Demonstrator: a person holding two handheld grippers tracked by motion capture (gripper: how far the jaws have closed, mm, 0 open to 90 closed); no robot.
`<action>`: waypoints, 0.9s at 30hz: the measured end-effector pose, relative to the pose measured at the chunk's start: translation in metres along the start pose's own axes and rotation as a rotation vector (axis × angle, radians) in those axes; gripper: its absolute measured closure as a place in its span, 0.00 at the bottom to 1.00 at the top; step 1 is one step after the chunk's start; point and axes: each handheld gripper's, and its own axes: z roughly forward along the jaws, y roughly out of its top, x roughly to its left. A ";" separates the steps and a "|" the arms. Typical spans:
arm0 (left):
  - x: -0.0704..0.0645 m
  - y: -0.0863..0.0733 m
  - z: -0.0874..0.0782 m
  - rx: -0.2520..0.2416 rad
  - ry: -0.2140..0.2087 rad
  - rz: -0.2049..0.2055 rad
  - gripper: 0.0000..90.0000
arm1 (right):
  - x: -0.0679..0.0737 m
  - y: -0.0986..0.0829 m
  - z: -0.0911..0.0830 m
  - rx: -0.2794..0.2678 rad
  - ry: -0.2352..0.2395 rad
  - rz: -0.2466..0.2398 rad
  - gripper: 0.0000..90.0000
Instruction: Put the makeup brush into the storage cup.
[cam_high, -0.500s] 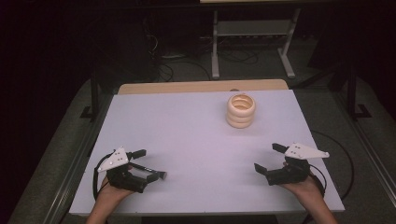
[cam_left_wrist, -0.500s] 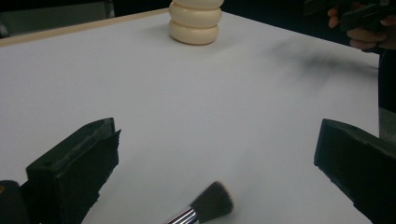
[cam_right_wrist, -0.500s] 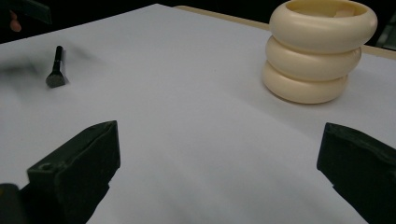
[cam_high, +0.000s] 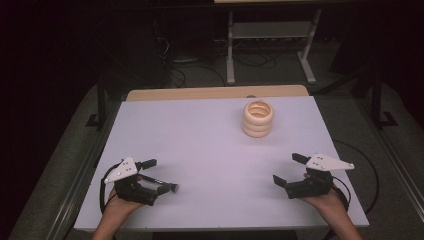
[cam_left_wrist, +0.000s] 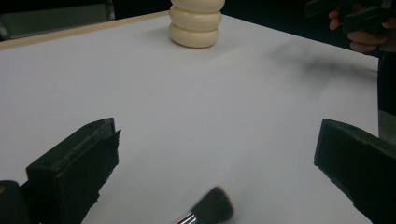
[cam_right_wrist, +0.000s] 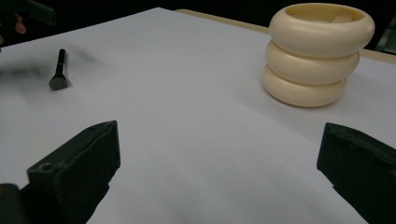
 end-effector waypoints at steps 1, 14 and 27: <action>0.000 0.000 0.000 -0.001 0.000 0.002 0.00 | 0.000 0.000 0.000 -0.002 -0.001 -0.001 0.00; 0.000 0.009 0.002 -0.007 -0.011 0.024 0.00 | -0.001 0.002 0.000 -0.009 -0.008 -0.001 0.00; 0.006 0.016 0.003 -0.029 -0.021 0.008 0.00 | -0.001 0.002 0.000 -0.011 -0.009 0.013 0.00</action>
